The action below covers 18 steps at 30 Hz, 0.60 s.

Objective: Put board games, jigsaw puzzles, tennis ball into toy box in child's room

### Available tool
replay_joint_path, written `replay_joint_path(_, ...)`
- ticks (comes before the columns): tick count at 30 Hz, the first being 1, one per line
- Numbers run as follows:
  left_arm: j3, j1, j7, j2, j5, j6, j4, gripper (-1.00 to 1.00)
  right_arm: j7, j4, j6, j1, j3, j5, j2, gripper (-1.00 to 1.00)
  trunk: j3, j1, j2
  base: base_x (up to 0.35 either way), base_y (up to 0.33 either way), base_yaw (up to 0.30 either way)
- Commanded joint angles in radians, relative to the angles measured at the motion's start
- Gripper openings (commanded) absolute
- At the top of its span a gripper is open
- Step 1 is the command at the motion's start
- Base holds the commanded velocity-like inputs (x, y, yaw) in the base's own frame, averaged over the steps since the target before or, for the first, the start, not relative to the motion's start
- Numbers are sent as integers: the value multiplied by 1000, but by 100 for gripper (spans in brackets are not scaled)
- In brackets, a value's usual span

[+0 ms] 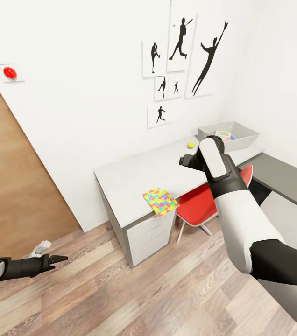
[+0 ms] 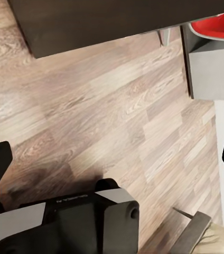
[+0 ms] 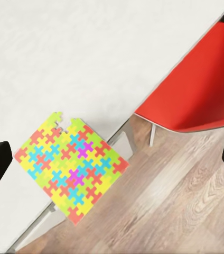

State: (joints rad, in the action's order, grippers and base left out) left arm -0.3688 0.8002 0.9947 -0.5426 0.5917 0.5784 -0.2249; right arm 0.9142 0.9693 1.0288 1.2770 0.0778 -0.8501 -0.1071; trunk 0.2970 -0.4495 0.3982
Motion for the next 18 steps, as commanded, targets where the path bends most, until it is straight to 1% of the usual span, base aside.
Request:
replay_joint_path(1, -6, 1, -4, -1, 8, 7, -1, 100, 10, 0, 3, 1, 1, -10, 0, 100, 0, 0, 2, -65, 0, -69)
replay_joint_path(5, -6, 1, -37, -1, 9, -13, -1, 100, 9, -2, 2, 1, 1, -8, 0, 100, -6, 0, 2, -28, 0, -69)
replay_joint_path(8, -6, 1, -47, 0, 11, -23, -1, 100, 9, -3, 2, 0, 1, -8, 0, 100, -11, 0, 2, -7, 0, -69)
replay_joint_path(12, -5, 1, -51, 7, 11, -28, -1, 100, 9, -3, 2, -7, 0, -9, 0, 100, -18, 0, 2, -31, 0, -69)
replay_joint_path(18, -4, 1, -58, 13, 11, -29, -1, 100, 9, -3, 2, -13, 1, -11, 0, 100, -28, 0, 2, -211, 54, -69)
